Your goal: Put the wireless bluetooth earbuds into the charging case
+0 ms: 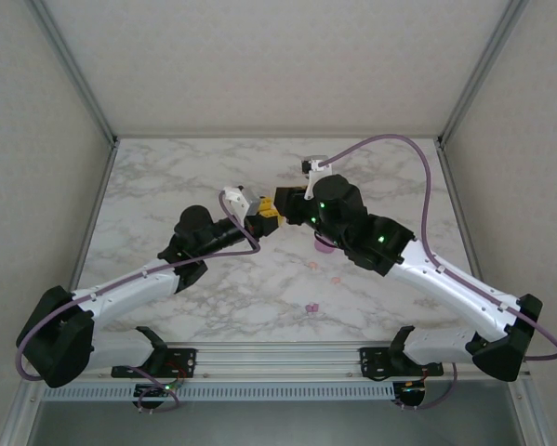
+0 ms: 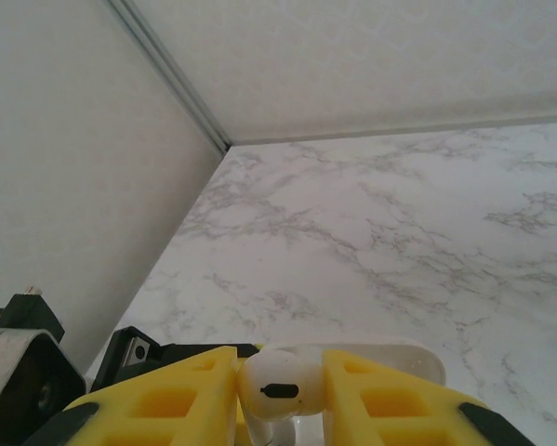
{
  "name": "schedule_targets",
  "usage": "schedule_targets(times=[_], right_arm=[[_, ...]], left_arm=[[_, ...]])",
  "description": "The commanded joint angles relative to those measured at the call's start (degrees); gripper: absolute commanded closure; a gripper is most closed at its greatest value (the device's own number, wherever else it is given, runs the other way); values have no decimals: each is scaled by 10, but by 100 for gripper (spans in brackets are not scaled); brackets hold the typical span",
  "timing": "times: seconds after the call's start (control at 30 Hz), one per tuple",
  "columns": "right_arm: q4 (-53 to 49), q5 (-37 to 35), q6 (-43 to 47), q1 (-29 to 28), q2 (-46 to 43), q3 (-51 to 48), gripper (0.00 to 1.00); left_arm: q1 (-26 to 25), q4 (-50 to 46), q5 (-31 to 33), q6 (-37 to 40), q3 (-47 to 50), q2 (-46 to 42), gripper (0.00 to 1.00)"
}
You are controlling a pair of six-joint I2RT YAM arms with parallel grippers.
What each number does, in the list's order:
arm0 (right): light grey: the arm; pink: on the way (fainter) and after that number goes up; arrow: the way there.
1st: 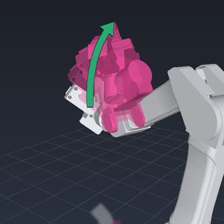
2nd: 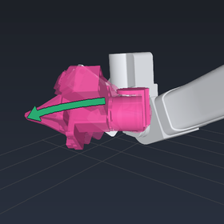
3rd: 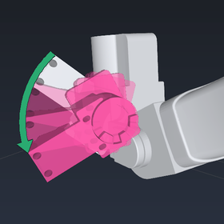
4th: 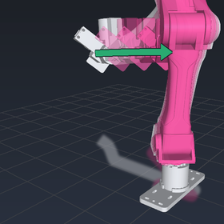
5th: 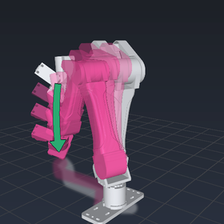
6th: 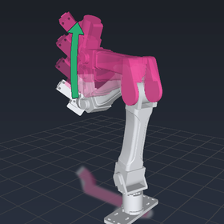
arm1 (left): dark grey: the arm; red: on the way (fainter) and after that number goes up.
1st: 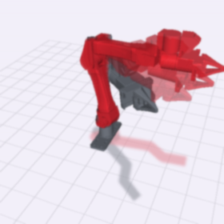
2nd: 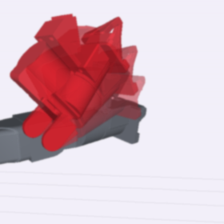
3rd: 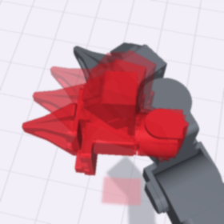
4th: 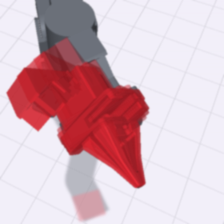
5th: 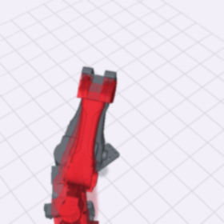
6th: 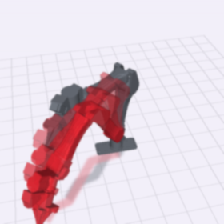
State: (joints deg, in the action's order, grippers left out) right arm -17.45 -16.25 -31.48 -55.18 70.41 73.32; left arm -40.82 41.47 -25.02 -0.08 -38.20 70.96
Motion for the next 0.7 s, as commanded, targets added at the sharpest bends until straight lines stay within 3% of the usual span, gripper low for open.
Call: schedule_targets(times=[0.0,0.67], right_arm=[[26,-3,0,-4,9,-8,72],[-1,9,-17,-4,17,-38,73]], left_arm=[[-7,20,4,11,-16,-6,86],[-7,53,41,-12,-11,-22,87]])
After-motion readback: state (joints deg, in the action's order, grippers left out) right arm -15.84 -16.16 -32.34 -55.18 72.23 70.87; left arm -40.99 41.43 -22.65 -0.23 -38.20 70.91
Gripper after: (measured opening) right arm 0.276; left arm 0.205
